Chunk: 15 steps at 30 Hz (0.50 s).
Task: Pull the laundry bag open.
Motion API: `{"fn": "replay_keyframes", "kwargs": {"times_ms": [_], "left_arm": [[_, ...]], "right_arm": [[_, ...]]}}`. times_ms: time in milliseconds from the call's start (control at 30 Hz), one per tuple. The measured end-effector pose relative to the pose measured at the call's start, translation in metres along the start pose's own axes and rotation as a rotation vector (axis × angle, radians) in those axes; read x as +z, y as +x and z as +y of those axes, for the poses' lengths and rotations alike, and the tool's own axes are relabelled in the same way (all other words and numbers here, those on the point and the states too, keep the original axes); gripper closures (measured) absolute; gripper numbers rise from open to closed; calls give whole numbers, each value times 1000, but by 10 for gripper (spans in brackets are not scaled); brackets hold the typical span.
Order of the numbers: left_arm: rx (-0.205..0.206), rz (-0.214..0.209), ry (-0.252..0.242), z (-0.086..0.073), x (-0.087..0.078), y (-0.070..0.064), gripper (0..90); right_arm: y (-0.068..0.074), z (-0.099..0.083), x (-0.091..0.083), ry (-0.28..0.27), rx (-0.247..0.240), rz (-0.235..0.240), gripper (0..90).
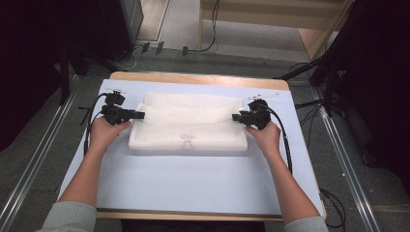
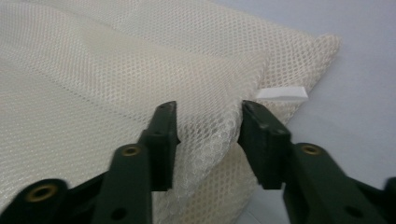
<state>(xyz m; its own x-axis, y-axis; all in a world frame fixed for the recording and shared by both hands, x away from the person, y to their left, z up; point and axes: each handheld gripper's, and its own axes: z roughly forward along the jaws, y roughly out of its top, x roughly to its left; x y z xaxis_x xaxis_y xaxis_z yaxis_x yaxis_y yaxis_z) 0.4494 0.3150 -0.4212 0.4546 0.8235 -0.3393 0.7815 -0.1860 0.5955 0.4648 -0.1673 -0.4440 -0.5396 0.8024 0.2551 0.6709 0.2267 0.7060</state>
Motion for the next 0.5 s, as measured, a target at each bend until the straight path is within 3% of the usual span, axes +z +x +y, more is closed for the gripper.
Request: {"fn": "replay_keyframes", "kwargs": {"times_ms": [100, 167, 367, 500], "left_arm": [[2, -29, -25, 1, -6, -1, 849], [7, -53, -55, 1, -17, -4, 853], [67, -87, -128, -4, -49, -22, 849], [89, -119, -152, -15, -64, -30, 848]], "right_arm": [[-3, 0, -4, -25, 26, 45, 831], [-3, 2, -12, -49, 26, 76, 845], [17, 6, -47, -128, -68, 77, 843], [27, -3, -70, -167, -92, 96, 843]]}}
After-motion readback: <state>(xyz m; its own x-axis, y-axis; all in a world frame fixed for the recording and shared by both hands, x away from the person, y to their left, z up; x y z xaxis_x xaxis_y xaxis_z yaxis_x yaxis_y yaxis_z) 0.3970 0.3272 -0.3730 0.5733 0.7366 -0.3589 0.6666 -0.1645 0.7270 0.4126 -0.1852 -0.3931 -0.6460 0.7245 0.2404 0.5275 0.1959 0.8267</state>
